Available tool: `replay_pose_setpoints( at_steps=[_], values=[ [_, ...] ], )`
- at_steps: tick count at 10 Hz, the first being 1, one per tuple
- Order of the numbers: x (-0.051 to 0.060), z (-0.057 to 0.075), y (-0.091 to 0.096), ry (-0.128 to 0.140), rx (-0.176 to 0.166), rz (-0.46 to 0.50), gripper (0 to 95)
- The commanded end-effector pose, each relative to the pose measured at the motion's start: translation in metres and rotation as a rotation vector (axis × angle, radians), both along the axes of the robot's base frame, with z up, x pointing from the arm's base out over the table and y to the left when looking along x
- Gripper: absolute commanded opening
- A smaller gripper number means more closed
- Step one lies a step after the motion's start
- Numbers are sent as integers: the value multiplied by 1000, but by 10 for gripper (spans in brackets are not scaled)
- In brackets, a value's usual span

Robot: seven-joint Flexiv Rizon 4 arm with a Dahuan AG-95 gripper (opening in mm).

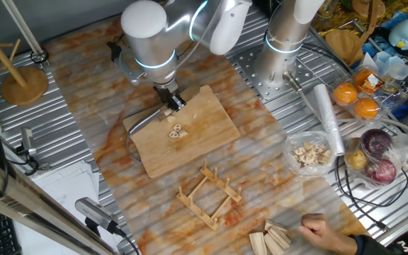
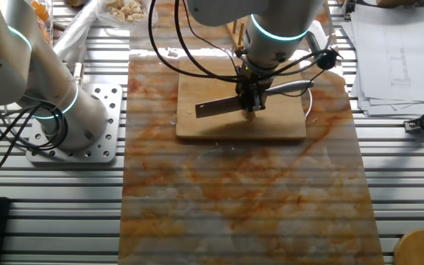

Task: Slice the lotus root

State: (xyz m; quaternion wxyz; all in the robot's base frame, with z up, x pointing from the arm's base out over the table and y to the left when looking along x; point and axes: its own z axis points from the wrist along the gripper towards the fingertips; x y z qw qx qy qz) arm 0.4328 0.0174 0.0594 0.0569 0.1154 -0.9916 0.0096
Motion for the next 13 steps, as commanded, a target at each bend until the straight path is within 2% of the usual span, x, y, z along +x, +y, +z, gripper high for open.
replay_pose_setpoints(
  at_steps=[1, 2, 3, 4, 5, 6, 7, 8, 11, 13],
  values=[
    [6, -21, 0, -11, 5, -3, 0],
    [6, -24, 2, -7, 3, -7, 0],
    [5, -26, 3, 13, 9, -10, 0],
    [4, -25, 3, -5, 22, -6, 0],
    [3, -13, 4, 6, 9, 13, 0],
    [0, 8, 10, 21, 30, -4, 0],
    [-2, 14, 12, 22, 36, -5, 0],
    [-4, 17, 12, 19, 26, 4, 0],
    [-4, 19, -3, 16, 24, 26, 0],
    [-1, 11, -9, 10, 26, 26, 0]
  ],
)
